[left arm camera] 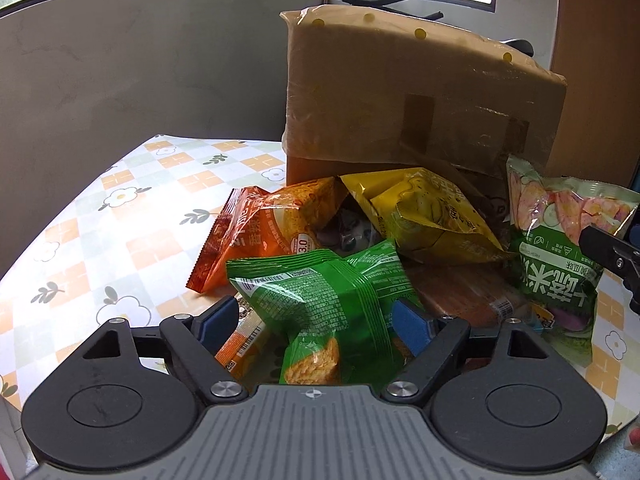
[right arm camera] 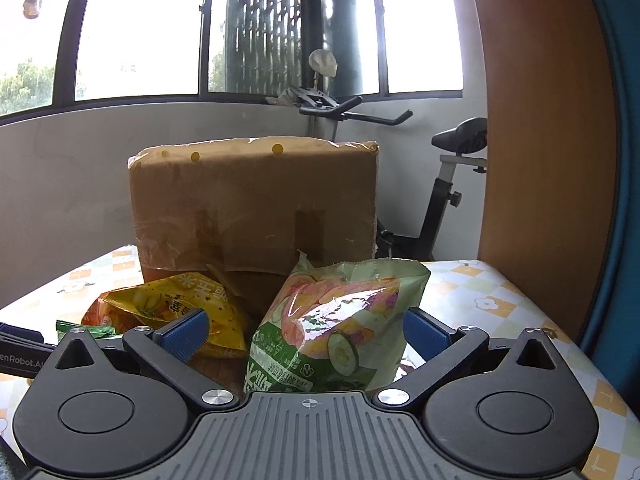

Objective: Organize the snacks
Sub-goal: 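Grasp the green chip bag with the left tool while the right tool grasps the cucumber-print bag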

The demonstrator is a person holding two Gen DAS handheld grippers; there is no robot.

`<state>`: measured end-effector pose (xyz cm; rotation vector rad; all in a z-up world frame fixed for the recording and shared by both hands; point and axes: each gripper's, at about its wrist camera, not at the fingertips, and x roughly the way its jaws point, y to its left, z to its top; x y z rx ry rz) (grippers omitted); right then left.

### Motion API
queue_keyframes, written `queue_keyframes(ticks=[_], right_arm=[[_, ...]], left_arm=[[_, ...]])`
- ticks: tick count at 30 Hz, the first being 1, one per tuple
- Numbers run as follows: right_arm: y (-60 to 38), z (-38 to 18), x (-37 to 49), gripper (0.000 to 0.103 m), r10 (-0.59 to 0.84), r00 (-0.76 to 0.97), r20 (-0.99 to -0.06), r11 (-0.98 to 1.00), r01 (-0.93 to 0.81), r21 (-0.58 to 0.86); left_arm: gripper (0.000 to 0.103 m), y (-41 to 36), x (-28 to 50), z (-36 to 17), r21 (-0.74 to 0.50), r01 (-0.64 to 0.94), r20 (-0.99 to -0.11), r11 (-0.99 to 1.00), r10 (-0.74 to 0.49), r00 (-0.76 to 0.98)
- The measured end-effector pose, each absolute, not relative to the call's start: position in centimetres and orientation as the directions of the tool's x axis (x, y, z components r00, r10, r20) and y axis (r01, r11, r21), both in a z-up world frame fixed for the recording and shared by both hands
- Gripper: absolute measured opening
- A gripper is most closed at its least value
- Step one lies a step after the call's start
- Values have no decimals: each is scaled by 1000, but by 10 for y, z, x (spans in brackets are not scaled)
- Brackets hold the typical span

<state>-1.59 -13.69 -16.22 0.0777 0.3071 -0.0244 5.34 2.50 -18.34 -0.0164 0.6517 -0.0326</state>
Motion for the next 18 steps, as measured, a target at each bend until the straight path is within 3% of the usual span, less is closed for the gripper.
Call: queue_keyframes(ticks=[18], right_arm=[[-142,-174,-10,103,27,938,-347,991,20,132]], left_arm=[[87,21,64,-206,-120,78,-644,990,-137,753]])
